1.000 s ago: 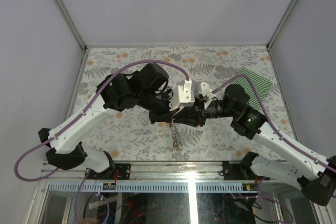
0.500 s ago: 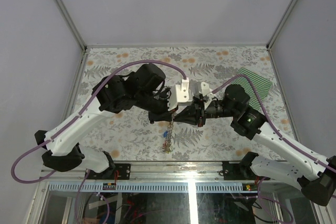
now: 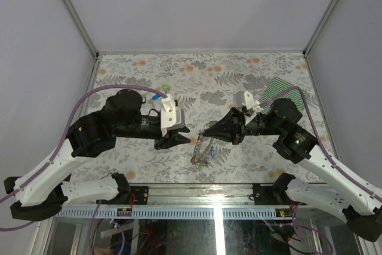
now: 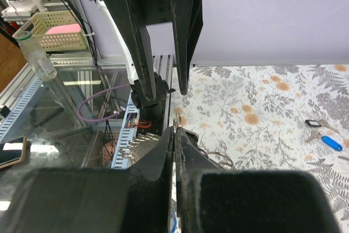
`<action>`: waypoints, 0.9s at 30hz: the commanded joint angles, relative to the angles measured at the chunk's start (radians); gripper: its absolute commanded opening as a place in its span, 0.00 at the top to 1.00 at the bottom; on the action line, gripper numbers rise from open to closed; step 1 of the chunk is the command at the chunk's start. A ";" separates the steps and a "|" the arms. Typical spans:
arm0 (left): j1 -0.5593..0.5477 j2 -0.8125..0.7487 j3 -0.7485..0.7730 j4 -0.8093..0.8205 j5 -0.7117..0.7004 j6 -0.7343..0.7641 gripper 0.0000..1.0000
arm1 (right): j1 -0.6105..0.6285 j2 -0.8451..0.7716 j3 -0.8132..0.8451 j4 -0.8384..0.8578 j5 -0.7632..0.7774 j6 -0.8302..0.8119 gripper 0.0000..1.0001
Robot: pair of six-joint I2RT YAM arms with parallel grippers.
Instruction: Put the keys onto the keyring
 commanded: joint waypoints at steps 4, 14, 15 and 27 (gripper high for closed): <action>-0.007 -0.127 -0.201 0.435 0.023 -0.104 0.66 | 0.001 -0.033 0.089 0.073 -0.005 0.044 1.00; -0.006 -0.142 -0.255 0.520 0.062 -0.119 0.66 | 0.000 -0.047 0.097 0.071 -0.029 0.041 1.00; -0.006 -0.138 -0.254 0.520 0.069 -0.118 0.67 | 0.001 -0.048 0.098 0.071 -0.030 0.041 1.00; -0.006 -0.104 -0.225 0.473 0.096 -0.094 0.71 | 0.001 -0.063 0.102 0.073 -0.039 0.038 1.00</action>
